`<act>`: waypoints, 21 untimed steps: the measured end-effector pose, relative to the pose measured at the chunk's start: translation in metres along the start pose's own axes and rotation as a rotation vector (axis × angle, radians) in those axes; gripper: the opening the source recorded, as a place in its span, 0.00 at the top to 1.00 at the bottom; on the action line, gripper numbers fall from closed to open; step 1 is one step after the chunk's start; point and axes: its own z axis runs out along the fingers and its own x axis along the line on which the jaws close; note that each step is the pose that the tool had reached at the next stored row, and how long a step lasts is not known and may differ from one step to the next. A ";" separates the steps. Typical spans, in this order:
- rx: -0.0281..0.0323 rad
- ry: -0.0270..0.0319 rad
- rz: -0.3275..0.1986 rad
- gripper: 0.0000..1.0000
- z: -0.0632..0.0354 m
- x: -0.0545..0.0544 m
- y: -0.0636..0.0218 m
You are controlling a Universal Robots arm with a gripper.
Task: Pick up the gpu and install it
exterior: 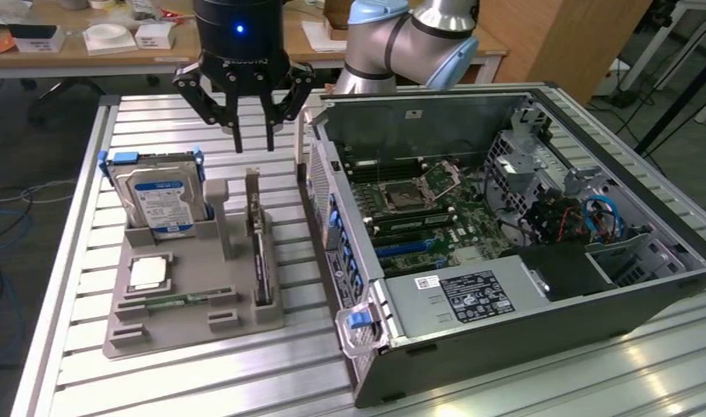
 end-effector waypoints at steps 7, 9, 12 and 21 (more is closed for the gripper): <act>0.0001 -0.0001 0.000 0.59 0.0029 0.000 -0.0001; 0.0001 -0.0001 0.000 0.59 0.0037 0.000 -0.0002; 0.0001 -0.0001 0.000 0.59 0.0050 0.000 -0.0002; 0.0001 -0.0002 0.000 0.59 0.0088 0.000 -0.0004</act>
